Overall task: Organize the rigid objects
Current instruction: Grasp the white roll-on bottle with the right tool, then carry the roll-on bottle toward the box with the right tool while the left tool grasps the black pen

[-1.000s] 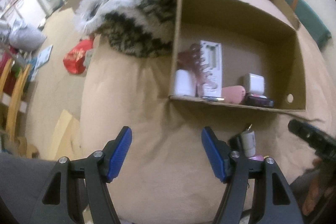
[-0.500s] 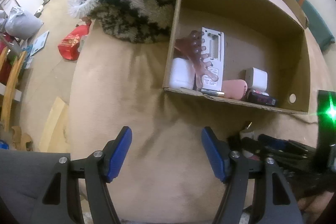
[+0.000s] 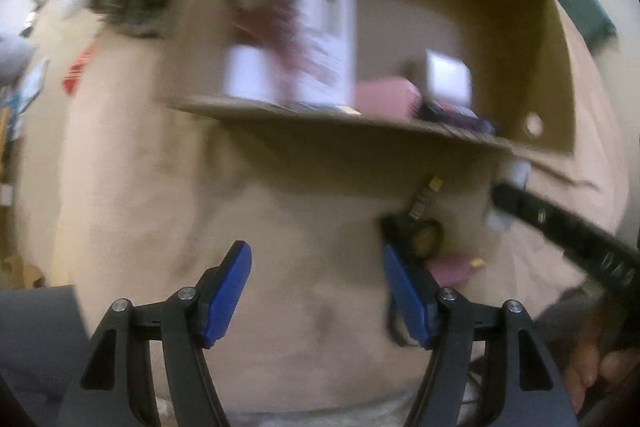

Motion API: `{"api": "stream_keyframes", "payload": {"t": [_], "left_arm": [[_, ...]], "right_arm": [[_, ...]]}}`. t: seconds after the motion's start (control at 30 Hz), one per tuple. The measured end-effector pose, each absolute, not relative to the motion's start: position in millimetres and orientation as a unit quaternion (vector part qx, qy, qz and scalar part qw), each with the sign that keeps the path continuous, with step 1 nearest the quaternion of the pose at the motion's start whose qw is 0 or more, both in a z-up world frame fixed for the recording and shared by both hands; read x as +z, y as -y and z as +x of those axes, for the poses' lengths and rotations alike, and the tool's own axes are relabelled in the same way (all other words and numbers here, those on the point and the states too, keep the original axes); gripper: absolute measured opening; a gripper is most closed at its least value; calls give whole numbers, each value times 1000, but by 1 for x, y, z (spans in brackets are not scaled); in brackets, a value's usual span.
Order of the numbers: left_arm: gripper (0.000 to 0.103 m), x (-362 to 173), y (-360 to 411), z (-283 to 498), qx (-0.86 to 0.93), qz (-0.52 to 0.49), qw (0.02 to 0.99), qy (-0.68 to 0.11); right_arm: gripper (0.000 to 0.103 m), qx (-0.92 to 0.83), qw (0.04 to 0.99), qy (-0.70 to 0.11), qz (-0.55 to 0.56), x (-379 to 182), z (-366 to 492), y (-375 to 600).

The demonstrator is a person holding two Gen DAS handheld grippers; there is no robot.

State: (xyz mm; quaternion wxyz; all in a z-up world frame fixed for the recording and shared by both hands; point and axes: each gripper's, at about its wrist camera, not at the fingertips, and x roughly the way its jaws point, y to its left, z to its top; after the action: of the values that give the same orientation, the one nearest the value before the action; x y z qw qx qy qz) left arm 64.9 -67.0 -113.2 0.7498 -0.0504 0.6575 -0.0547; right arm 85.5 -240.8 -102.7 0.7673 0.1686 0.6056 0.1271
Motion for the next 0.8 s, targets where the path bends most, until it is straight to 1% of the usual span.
{"api": "stream_keyframes", "payload": {"t": [0.17,0.33,0.43,0.53,0.57,0.6,0.63,0.73,0.8], "left_arm": [[66,-137,101,71,-88,-74,716,-689],[66,-156,114,78,-76,-81,700,-706],[74,-161,123,78,-73,-65,702,-705],[73,-162,133,78,-65,-38,718,-692],[67,-163,134,78,-61,-29,723,-687],[45,-165,136,77,-39,-1,724,-689],[42,-164,136,76,-39,1,727,-686],[25,-162,129,76,-47,0,728,-684],[19,-159,118,77,-57,-17,723,-688]], "right_arm": [[29,119,769,-597,196,-100,87,259],[29,117,767,-599,196,-100,98,259],[29,115,766,-600,198,-100,99,262],[29,116,766,-601,198,-98,97,264],[29,116,766,-601,197,-99,97,262],[29,117,766,-601,195,-99,97,262],[29,118,766,-601,195,-99,97,262],[29,121,766,-601,193,-98,96,259],[29,124,766,-601,189,-98,96,257]]}}
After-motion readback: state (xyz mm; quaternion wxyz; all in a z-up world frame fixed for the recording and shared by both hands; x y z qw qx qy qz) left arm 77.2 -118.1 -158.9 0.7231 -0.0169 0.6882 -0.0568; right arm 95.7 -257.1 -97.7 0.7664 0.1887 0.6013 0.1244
